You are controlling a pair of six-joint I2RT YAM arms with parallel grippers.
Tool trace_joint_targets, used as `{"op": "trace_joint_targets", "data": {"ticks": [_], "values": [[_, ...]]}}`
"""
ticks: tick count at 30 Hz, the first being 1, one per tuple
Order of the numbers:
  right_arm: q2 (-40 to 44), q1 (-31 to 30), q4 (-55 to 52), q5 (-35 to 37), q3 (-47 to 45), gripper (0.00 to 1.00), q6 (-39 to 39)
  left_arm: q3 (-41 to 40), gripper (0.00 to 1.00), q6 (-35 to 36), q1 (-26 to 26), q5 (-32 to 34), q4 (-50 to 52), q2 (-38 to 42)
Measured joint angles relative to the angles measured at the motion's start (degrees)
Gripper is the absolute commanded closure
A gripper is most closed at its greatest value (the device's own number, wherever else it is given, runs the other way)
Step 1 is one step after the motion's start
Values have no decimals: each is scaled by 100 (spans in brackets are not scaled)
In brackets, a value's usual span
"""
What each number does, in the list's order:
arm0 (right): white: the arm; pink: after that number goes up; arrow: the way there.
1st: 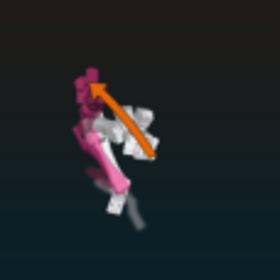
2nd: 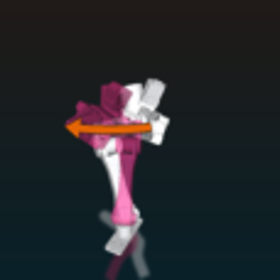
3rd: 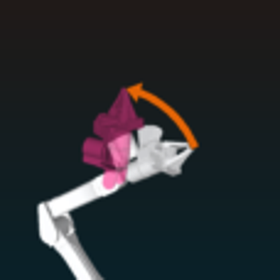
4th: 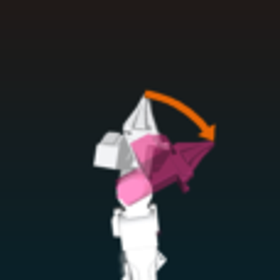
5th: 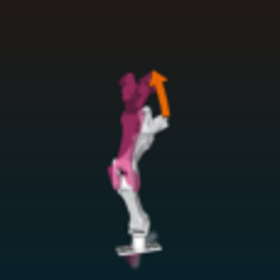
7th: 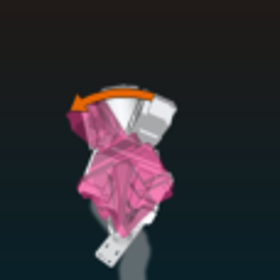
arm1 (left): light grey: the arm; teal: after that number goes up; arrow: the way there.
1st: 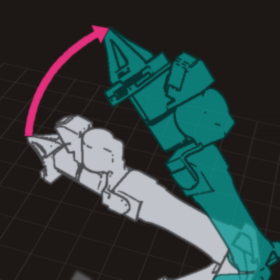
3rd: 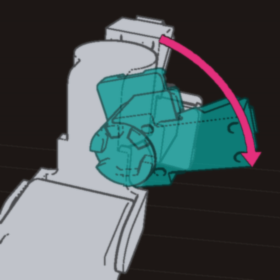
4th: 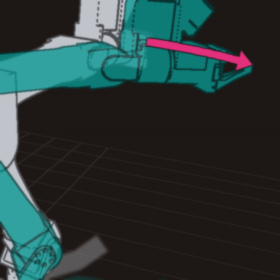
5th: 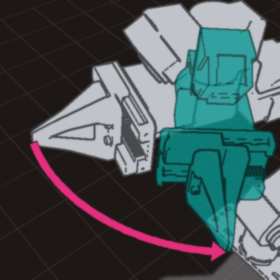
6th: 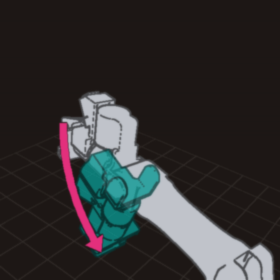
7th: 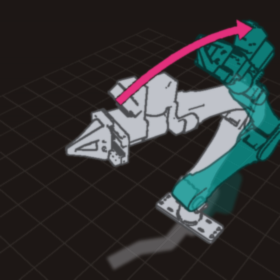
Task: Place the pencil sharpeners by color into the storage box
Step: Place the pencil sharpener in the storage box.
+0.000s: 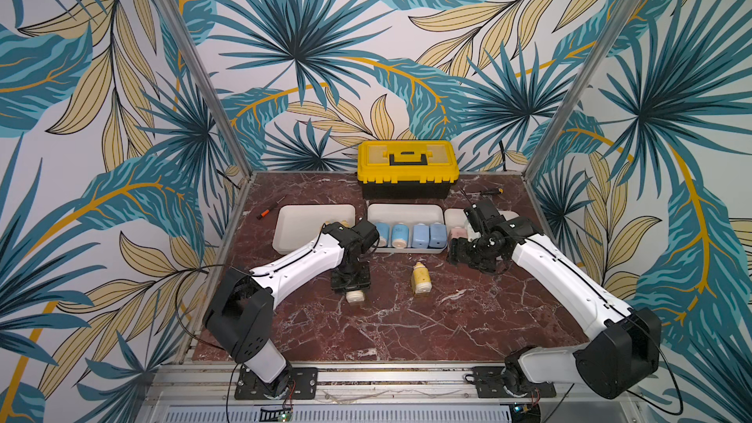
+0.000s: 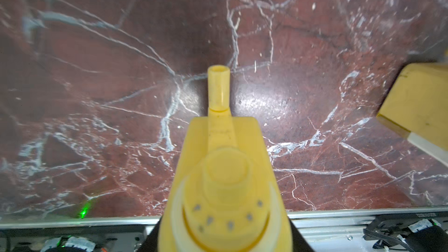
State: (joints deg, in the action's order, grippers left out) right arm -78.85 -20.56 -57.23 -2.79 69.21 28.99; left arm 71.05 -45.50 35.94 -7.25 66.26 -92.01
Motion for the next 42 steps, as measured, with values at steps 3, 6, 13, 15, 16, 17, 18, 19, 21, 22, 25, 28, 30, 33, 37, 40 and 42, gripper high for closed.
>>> {"op": "trace_joint_targets", "data": {"ticks": [3, 6, 13, 15, 16, 17, 18, 19, 21, 22, 25, 28, 30, 33, 37, 40, 42], "values": [[-81, 0, 0, -35, 63, 21, -15, 205, 58, 247, -332, 76, 109, 46], [-155, 0, -4, -74, 120, 21, -33, 424, 58, 501, -675, 210, 175, 107], [-389, 0, -7, -199, 323, 21, -37, 1410, 58, 1163, -1615, 407, 297, 157], [-444, 0, -11, -234, 378, 21, -37, 1687, 58, 1327, -1858, 459, 306, 144], [-474, 0, -11, -245, 407, 22, -37, 1845, 58, 1425, -1978, 496, 308, 118], [-509, 0, -22, -247, 439, 22, -37, 1987, 58, 1517, -2098, 542, 308, 72], [-540, 0, -26, -247, 466, 22, -37, 2100, 58, 1580, -2197, 581, 310, 22], [-575, 0, -33, -249, 494, 22, -37, 2221, 58, 1657, -2291, 614, 319, -52], [-651, 0, -57, -264, 553, 22, -37, 2461, 58, 1784, -2470, 649, 334, -249], [-686, 0, -74, -269, 584, 22, -37, 2599, 58, 1853, -2553, 678, 345, -380], [-758, 0, -125, -291, 645, 22, -37, 3029, 59, 2068, -2736, 758, 361, -833], [-776, 0, -166, -291, 680, 22, -37, 3449, 59, 2297, -2872, 763, 358, -1325], [-776, 0, -179, -289, 693, 22, -37, 3650, 60, 2424, -2973, 737, 354, -1596], [-776, 0, -184, -289, 693, 22, -37, 3891, 60, 2592, -3178, 627, 358, -1974], [-802, 0, -195, -308, 708, 22, -37, 3963, 60, 2800, -3418, 479, 354, -2291], [-887, 0, -197, -337, 741, 22, -37, 3960, 60, 2946, -3488, 378, 361, -2468], [-960, 0, -197, -374, 763, 22, -39, 3954, 61, 3014, -3506, 306, 365, -2533]]}}
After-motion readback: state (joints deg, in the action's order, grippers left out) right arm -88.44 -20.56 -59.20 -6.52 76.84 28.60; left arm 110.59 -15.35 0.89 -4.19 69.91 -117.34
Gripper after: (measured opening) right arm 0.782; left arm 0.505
